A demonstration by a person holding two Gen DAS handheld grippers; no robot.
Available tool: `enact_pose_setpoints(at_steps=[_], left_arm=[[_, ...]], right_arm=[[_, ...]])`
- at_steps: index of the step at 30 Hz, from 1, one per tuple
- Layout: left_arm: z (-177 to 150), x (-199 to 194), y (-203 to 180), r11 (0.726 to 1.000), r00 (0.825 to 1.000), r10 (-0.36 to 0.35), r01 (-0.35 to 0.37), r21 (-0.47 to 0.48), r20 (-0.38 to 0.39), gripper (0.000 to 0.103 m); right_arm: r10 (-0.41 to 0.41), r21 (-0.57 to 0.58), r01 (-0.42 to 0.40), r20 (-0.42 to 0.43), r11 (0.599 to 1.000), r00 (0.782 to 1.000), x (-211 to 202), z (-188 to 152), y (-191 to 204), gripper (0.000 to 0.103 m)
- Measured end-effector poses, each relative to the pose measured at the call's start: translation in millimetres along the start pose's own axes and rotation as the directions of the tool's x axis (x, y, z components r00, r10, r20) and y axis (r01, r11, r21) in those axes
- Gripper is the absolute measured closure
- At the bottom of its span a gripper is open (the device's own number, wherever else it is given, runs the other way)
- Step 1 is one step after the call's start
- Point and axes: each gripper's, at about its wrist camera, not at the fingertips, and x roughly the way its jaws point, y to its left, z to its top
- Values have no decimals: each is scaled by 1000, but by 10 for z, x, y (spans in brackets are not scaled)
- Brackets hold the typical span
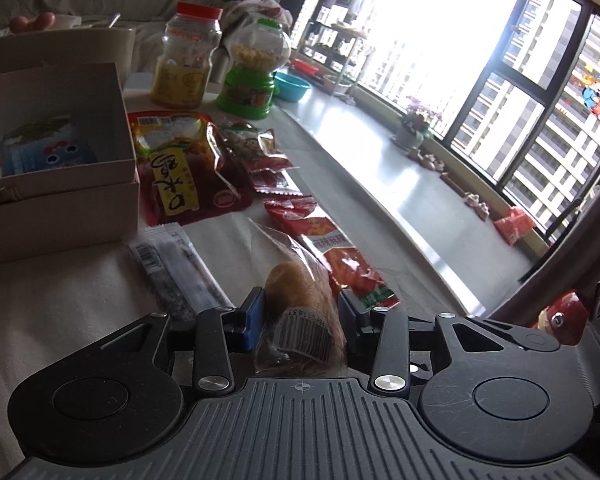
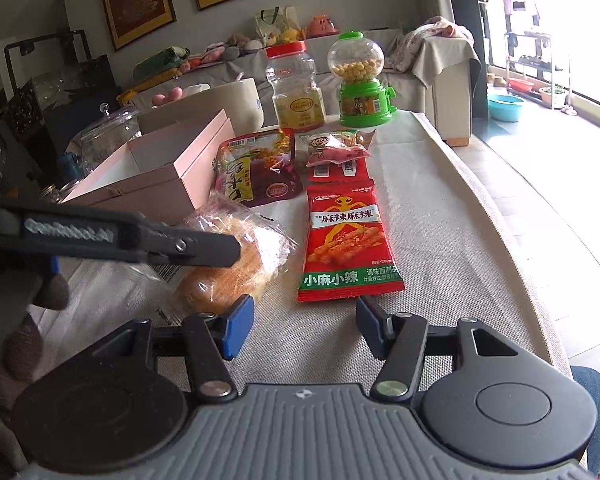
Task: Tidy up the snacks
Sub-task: 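Lift the bread roll with the left tool, then grasp the clear wrapped snack stick with the right tool while the left tool holds the roll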
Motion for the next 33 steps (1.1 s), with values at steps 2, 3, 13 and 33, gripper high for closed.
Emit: enact_pose_setpoints(at_steps=[2, 3, 13, 33], left_arm=[[26, -103, -63, 999, 999, -45, 44, 6, 26, 61], [37, -127, -85, 998, 998, -62, 62, 10, 30, 62], [10, 227, -88, 998, 999, 35, -35, 44, -12, 58], [-296, -922, 494, 983, 985, 110, -88, -161, 132, 63]], right_arm=[[-7, -1, 7, 0, 1000, 1000, -9, -1, 3, 46], [-11, -3, 11, -1, 1000, 1000, -13, -2, 6, 46], [-29, -23, 29, 5, 999, 1000, -18, -32, 12, 46], [-3, -96, 0, -34, 995, 999, -37, -40, 359, 35]])
